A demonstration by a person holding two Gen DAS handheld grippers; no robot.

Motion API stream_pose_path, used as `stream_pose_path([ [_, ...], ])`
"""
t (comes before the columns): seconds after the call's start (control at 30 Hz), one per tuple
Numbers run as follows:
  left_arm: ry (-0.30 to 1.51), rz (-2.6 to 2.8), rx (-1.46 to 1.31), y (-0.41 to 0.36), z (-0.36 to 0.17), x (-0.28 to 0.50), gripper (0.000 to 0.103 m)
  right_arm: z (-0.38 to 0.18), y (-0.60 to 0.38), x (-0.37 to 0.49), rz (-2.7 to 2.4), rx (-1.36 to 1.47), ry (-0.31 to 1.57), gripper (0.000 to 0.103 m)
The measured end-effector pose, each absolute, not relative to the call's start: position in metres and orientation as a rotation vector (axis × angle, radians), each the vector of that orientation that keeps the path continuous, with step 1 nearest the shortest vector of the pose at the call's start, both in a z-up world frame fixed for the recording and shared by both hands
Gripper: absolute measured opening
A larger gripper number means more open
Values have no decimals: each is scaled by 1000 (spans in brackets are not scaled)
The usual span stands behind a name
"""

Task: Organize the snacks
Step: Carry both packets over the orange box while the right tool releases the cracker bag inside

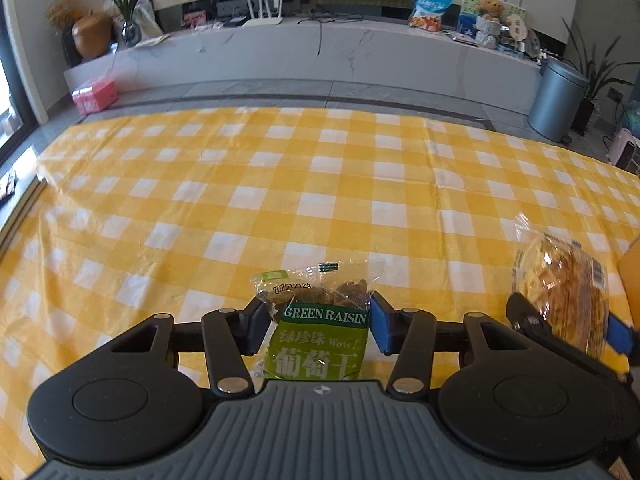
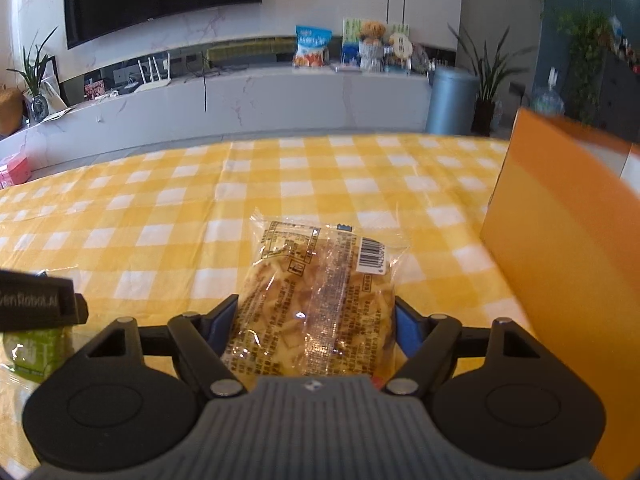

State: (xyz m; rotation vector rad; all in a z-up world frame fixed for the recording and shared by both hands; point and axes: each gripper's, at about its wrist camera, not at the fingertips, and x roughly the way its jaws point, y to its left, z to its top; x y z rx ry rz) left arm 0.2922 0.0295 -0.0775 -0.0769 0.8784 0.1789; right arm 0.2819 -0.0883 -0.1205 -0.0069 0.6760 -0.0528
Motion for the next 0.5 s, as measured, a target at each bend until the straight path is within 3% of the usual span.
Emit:
stream_pose_path([
  [0.23,842,146,-82,34,-57,278,57,-96,-87,268,-37,-28,582,75],
  [0.5,806,74,-93,34,-25,268,57,-69,-119,266,4,137,580,75],
])
